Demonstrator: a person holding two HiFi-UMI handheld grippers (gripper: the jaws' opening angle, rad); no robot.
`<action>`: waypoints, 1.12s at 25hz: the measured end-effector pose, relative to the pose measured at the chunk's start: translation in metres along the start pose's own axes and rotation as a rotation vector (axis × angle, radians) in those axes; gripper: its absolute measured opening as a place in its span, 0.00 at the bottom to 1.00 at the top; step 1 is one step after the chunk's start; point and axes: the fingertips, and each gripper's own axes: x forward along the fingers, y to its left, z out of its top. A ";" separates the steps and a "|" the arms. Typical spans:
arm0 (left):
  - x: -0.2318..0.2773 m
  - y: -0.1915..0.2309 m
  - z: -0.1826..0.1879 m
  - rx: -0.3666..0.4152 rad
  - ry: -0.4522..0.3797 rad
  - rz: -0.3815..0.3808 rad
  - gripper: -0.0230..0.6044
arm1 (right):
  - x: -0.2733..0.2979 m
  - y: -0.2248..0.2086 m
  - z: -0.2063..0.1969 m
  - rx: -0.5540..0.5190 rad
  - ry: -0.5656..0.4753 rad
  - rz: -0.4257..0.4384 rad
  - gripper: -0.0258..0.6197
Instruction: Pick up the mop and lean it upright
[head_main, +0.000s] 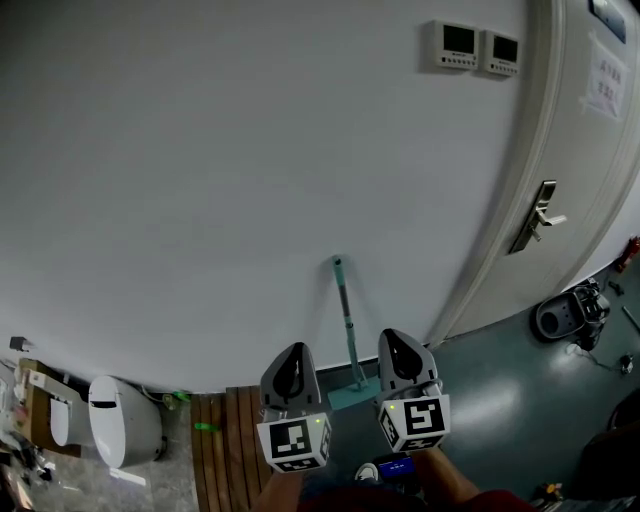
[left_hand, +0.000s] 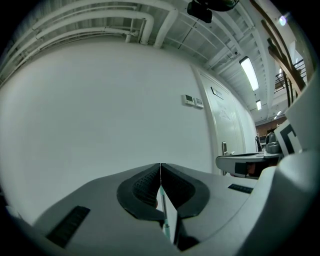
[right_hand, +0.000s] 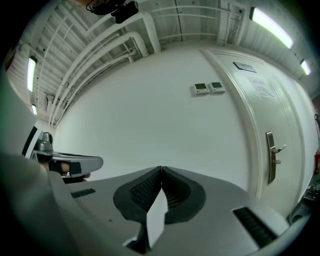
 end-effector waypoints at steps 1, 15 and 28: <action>0.007 0.003 0.000 -0.001 -0.004 -0.003 0.06 | 0.007 -0.001 -0.001 -0.001 0.000 -0.002 0.07; 0.122 0.076 0.002 -0.036 -0.023 -0.138 0.06 | 0.129 0.017 0.012 -0.065 -0.026 -0.112 0.07; 0.186 0.097 0.007 -0.072 -0.038 -0.262 0.06 | 0.187 0.011 0.003 -0.085 -0.007 -0.217 0.07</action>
